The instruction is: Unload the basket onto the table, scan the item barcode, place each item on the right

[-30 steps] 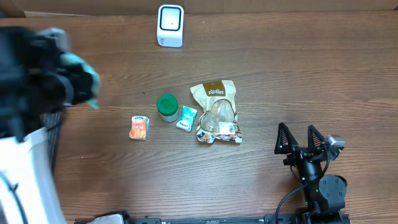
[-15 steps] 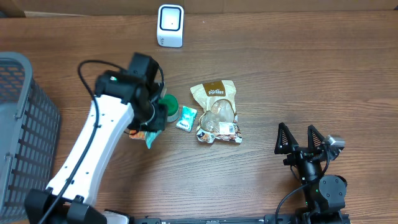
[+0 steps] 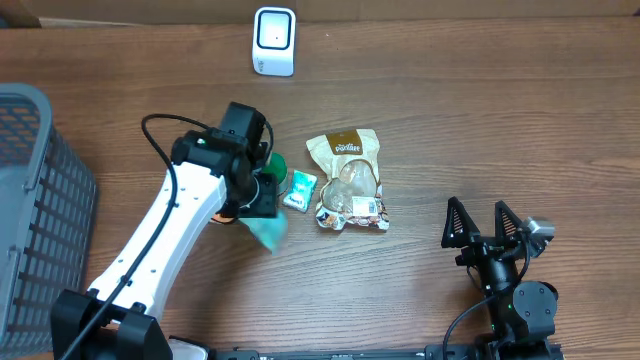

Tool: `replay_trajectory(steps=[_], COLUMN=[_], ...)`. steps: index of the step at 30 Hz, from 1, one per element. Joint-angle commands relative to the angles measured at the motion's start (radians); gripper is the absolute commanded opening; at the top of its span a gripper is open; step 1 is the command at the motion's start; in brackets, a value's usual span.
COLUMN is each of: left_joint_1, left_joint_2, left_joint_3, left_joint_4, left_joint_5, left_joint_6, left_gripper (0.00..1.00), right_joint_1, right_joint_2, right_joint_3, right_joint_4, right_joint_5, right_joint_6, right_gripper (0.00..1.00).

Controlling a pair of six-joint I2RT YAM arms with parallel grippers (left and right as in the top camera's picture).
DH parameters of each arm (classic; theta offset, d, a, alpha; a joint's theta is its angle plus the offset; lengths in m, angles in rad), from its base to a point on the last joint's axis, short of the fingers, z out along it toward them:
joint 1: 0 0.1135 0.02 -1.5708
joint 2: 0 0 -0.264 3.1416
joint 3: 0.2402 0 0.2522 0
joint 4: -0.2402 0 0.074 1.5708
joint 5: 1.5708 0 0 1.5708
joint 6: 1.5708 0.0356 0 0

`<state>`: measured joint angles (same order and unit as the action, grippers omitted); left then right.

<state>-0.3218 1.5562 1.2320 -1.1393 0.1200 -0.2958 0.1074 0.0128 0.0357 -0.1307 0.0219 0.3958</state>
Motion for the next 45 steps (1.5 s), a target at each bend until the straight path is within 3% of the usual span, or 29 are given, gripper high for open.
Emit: replay_trajectory(steps=[1,8,15,18,20,27,32,45], left_joint_1=[-0.006,-0.005,0.070,0.177,0.241,0.476,0.583,0.682], left_joint_2=[-0.005,-0.011,-0.061,-0.078,-0.084,-0.081,-0.077,-0.071], left_joint_3=[-0.016,0.027,0.238,0.369,0.408,0.426,0.426,0.426], left_joint_4=[-0.002,0.010,-0.071,-0.150,-0.176,-0.195,-0.194,-0.172], left_joint_5=[0.000,0.001,0.000,0.001,0.003,0.013,0.109,0.057], left_joint_6=[-0.023,-0.026,0.053,0.134,0.192,0.408,0.562,0.565], left_gripper=[0.84,0.84,0.87,0.91,1.00,1.00,1.00,1.00], right_joint_1=[0.008,0.008,0.008,0.008,0.008,0.008,0.008,0.008], right_joint_2=[-0.009,-0.009,-0.009,-0.009,-0.009,-0.009,-0.009,-0.009], right_joint_3=[-0.007,-0.007,-0.007,-0.007,-0.007,-0.007,-0.007,-0.007], right_joint_4=[0.005,0.005,0.005,0.005,0.005,0.005,0.005,0.005], right_joint_5=[-0.002,-0.002,-0.002,-0.002,-0.002,-0.002,-0.002,-0.002], right_joint_6=[-0.004,-0.004,-0.004,-0.004,-0.004,-0.004,-0.004,-0.004], right_gripper=[1.00,1.00,1.00,1.00,1.00,1.00,1.00,1.00])
